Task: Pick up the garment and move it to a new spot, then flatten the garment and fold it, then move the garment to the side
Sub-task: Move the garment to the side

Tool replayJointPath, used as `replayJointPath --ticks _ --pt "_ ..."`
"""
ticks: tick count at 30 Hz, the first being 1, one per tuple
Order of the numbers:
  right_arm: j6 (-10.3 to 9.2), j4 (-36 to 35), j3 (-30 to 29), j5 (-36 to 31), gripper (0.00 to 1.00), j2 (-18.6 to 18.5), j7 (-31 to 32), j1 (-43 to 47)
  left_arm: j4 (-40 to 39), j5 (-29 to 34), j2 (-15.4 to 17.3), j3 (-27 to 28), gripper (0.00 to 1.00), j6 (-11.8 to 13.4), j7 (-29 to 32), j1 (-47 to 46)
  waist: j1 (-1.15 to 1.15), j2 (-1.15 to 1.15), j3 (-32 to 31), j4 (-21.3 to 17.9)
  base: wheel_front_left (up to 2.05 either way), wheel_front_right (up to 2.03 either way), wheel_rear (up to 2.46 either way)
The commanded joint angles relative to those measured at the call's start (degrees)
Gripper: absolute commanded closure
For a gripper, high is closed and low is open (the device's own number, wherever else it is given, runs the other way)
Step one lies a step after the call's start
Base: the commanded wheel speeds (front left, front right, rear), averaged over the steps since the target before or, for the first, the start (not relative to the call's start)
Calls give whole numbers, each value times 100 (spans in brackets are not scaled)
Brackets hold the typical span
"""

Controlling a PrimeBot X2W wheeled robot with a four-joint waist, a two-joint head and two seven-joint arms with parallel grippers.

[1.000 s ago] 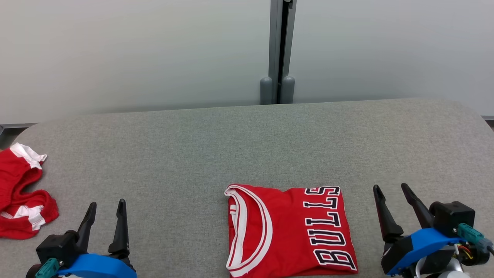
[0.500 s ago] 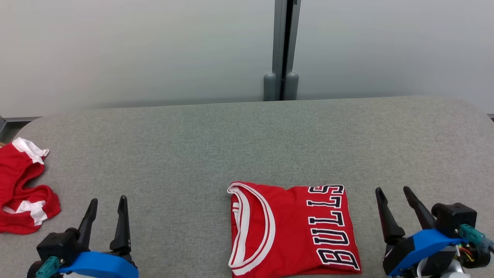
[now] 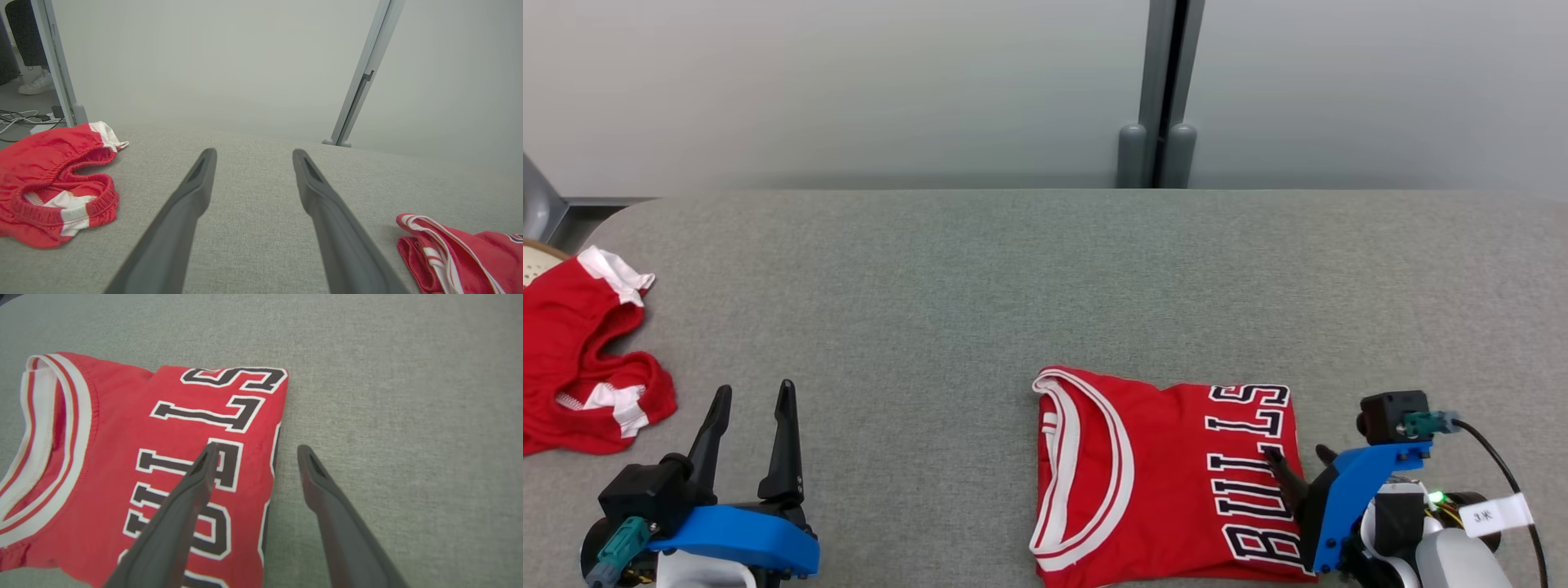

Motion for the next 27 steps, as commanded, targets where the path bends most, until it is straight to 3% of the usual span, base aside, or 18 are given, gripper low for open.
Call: replayJointPath --ticks 1,14,15,16,17,22,27 --pt "3 88 -3 41 0 -6 54 -102 -17 44 12 10 0 -24 -20 -78 0 0 46 57 0 0 0" --pt "9 1270 261 22 0 47 1176 -273 -66 125 -9 -23 0 -16 -43 -122 0 0 184 287 0 0 0" --pt "9 1282 282 16 36 50 1261 -261 -72 126 -13 -15 0 -10 -44 -113 0 0 192 279 0 0 0" --pt "10 1250 338 -16 80 57 1320 -263 -83 125 -17 -5 0 -5 -46 -101 0 0 206 263 0 0 0" --pt "11 1188 366 -86 100 62 1335 -291 -92 127 -24 2 0 3 -47 -96 0 0 224 245 0 0 0" --pt "3 649 481 -656 100 -20 1196 -670 -145 136 -46 37 0 -5 -54 -132 0 0 327 95 0 0 0" --pt "1 155 1101 -927 100 -672 1307 -1295 -260 164 -35 104 0 -28 -57 -197 0 0 497 -186 0 0 0"
